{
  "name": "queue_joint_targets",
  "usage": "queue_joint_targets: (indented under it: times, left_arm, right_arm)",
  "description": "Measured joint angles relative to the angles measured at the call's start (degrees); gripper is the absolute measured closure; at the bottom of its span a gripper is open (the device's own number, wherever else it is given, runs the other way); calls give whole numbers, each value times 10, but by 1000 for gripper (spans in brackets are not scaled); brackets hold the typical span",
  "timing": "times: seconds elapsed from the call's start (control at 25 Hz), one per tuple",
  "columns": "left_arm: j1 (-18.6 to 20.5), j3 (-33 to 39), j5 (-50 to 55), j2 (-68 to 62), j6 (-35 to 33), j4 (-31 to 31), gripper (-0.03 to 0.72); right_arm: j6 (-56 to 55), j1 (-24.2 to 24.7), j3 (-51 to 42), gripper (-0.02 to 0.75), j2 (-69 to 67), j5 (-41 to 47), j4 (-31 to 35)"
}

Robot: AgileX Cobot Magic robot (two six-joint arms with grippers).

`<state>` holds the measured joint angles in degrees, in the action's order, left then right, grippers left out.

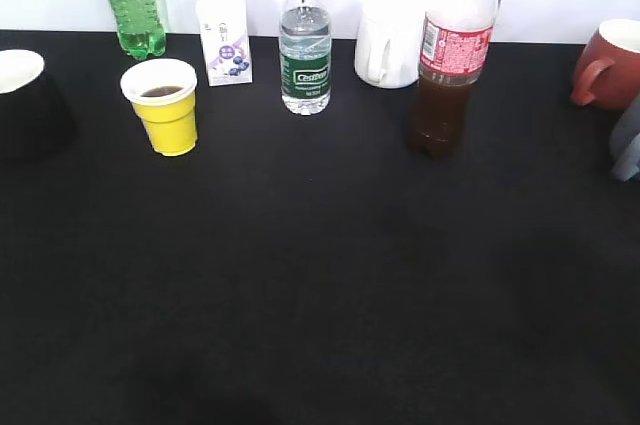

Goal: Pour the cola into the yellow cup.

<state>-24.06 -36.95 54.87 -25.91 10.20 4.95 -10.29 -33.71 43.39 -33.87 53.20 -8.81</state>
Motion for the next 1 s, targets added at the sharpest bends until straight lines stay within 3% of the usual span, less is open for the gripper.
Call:
queue_joint_targets:
  times: [0.16,0.32,1.0]
  left_arm:
    - [0,43,31,115,-33,-19,155]
    - [0,71,58,158,-57,-20,165]
    - [10,71,58,160,-61,-21,196]
  right_arm:
    - [-13,-1,-116,168,169,47,42]
    - [-52,-1,-140,168,296,69,-7]
    - [-73,-1,-141,168,310,74,-30]
